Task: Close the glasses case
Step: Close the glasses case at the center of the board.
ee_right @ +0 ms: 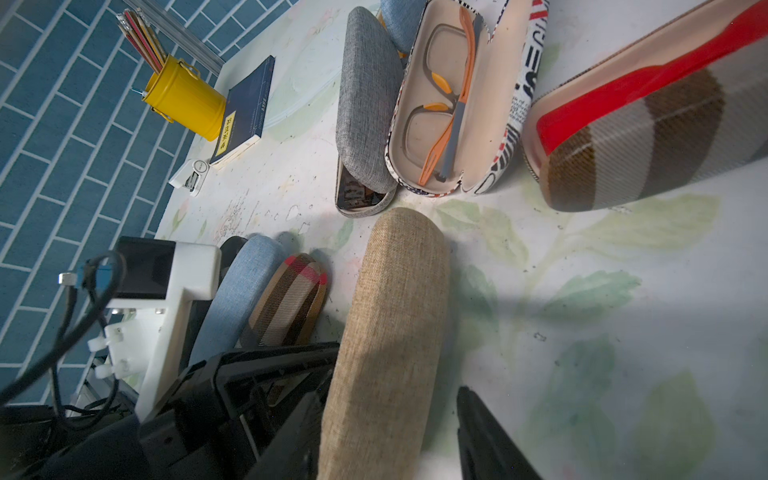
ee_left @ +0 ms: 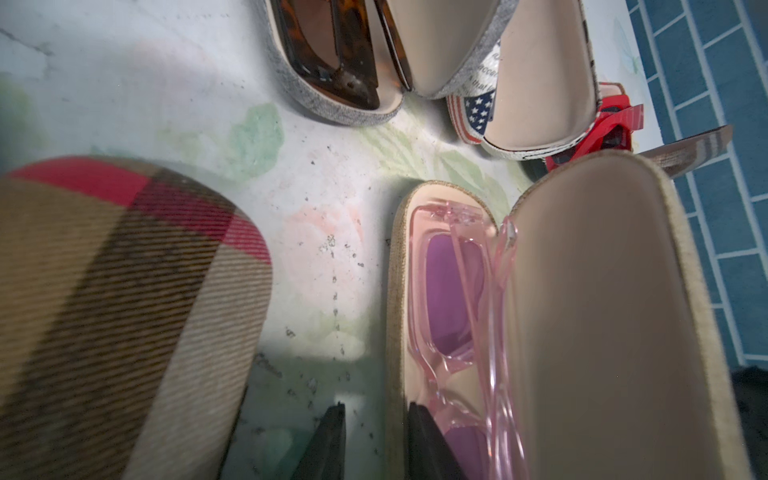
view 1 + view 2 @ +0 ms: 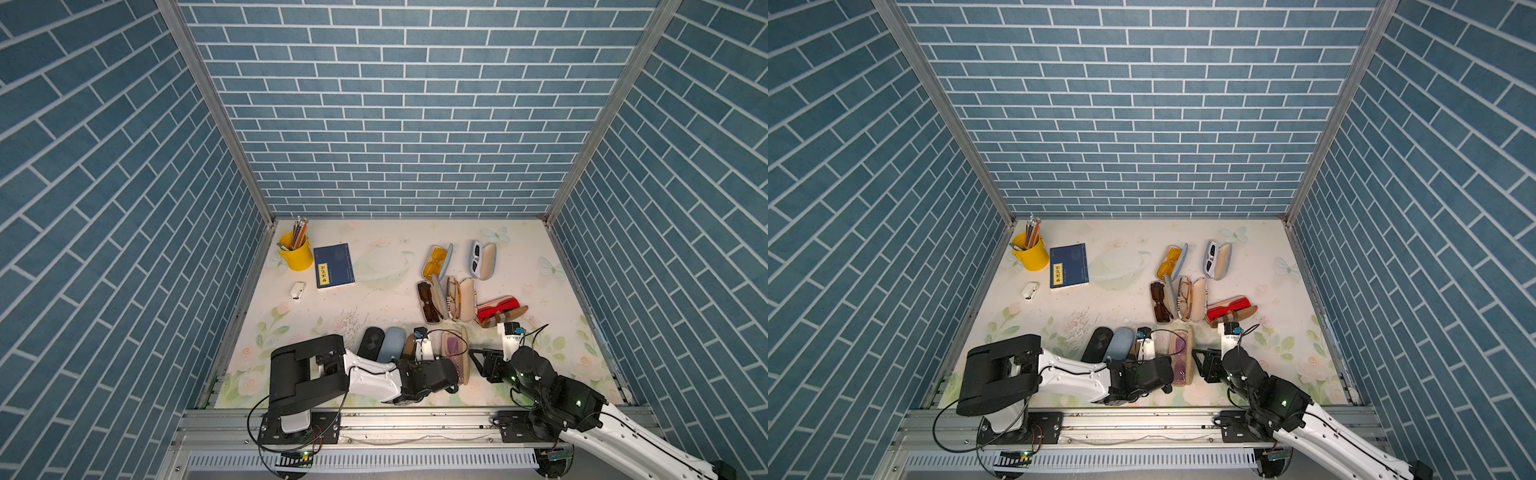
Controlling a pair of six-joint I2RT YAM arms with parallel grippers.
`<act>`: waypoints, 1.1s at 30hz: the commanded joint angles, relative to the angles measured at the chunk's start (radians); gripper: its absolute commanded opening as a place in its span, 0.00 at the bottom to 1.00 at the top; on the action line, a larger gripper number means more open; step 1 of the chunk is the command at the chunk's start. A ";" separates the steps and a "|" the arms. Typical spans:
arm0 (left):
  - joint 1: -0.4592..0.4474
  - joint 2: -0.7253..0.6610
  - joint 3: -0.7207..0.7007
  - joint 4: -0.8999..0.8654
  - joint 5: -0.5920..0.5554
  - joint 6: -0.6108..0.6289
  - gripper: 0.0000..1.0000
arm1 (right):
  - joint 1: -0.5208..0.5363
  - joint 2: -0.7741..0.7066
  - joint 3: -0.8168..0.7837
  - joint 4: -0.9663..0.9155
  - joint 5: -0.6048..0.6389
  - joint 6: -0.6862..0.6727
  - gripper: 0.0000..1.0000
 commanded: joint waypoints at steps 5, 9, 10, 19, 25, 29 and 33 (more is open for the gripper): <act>0.002 0.050 -0.001 -0.128 0.015 0.038 0.22 | 0.004 -0.013 -0.004 0.000 -0.009 -0.010 0.51; 0.002 0.050 0.004 -0.119 0.021 0.044 0.20 | 0.005 -0.006 -0.023 0.047 -0.043 -0.019 0.49; 0.003 0.051 0.005 -0.117 0.022 0.045 0.20 | 0.005 -0.002 -0.028 0.063 -0.054 -0.023 0.49; 0.003 0.053 0.004 -0.101 0.029 0.050 0.19 | 0.005 0.018 -0.078 0.167 -0.120 -0.025 0.43; 0.003 0.058 0.002 -0.087 0.037 0.051 0.19 | 0.005 0.062 -0.102 0.228 -0.130 -0.022 0.41; 0.003 0.063 0.000 -0.076 0.041 0.054 0.19 | 0.005 0.093 -0.105 0.257 -0.135 -0.026 0.41; 0.003 0.079 0.008 -0.056 0.049 0.065 0.16 | 0.005 0.138 -0.107 0.282 -0.138 -0.031 0.41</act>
